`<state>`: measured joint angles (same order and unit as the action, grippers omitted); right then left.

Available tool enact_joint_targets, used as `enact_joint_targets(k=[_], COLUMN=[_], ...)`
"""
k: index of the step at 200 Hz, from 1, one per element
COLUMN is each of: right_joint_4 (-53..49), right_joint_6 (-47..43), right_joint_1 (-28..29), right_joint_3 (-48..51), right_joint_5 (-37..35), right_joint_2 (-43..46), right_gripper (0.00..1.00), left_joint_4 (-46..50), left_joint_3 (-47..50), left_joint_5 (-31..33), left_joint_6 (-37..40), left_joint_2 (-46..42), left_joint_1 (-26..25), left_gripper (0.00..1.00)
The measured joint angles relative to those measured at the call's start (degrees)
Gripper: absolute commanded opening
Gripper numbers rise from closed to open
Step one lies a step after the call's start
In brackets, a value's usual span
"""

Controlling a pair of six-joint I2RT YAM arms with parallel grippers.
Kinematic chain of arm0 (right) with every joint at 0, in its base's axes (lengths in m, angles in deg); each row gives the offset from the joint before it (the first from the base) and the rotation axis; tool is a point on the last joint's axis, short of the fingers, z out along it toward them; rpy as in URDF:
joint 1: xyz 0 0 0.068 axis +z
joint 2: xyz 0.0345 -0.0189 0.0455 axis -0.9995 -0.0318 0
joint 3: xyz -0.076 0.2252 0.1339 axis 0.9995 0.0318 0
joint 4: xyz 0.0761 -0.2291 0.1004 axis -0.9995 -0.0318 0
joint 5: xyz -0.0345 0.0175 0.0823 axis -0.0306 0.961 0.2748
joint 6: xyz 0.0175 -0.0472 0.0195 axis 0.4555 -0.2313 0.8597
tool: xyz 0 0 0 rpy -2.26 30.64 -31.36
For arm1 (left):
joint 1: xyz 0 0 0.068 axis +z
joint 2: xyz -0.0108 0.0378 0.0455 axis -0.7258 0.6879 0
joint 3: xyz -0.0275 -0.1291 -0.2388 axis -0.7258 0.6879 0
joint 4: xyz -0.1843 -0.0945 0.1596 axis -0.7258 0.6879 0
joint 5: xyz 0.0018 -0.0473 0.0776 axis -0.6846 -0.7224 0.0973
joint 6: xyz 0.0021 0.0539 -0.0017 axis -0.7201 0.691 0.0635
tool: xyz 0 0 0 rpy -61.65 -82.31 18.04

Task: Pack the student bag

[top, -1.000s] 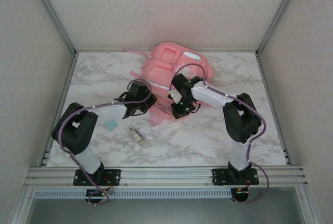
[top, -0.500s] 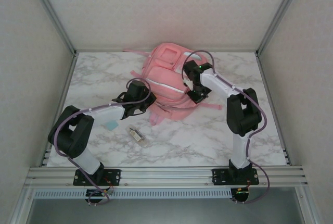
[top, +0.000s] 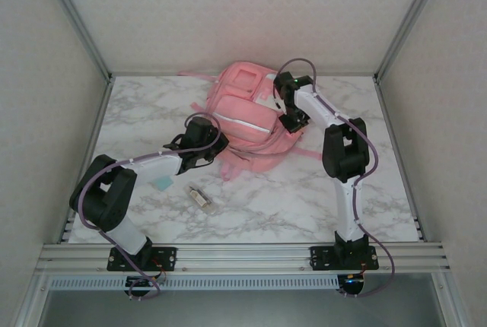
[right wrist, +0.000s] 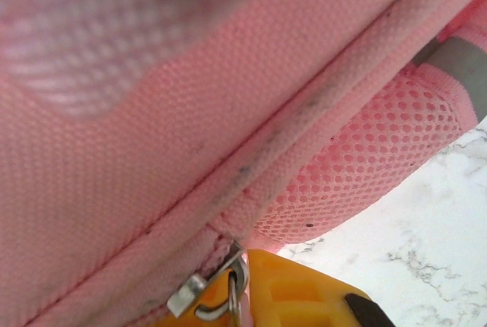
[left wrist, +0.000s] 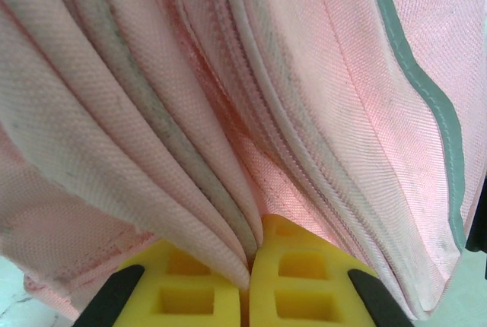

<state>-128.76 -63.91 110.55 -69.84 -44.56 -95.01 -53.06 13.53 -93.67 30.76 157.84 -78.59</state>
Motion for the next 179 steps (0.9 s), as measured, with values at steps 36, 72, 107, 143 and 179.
enact_joint_targets(k=[36, 72, 107, 143, 179], right_joint_4=[6.1, 10.6, 17.8, 28.1, 36.1], right_joint_6=[4.6, 11.4, 19.8, 29.5, 36.3], right_joint_1=[-1.9, -2.0, 3.5, 5.6, 5.6], right_joint_3=[7.9, 18.0, 25.9, 30.7, 30.4], right_joint_5=[3.5, 8.9, 15.5, 21.3, 25.3], right_joint_2=[5.7, 19.4, 28.2, 28.6, 25.2], right_gripper=[0.62, 0.63, 0.61, 0.6, 0.56], left_joint_4=[2.7, 3.1, 3.1, 3.0, 3.0], left_joint_3=[0.1, 0.1, 0.0, 0.0, 0.0], left_joint_5=[0.9, 0.9, 0.9, 0.9, 1.3], left_joint_6=[1.3, 2.5, 2.6, 2.6, 2.5], left_joint_2=[-0.2, -0.2, -0.2, -0.2, -0.2], left_joint_1=[0.7, 0.9, 0.9, 0.9, 0.7], left_gripper=[0.0, 0.0, 0.0, 0.0, 0.0])
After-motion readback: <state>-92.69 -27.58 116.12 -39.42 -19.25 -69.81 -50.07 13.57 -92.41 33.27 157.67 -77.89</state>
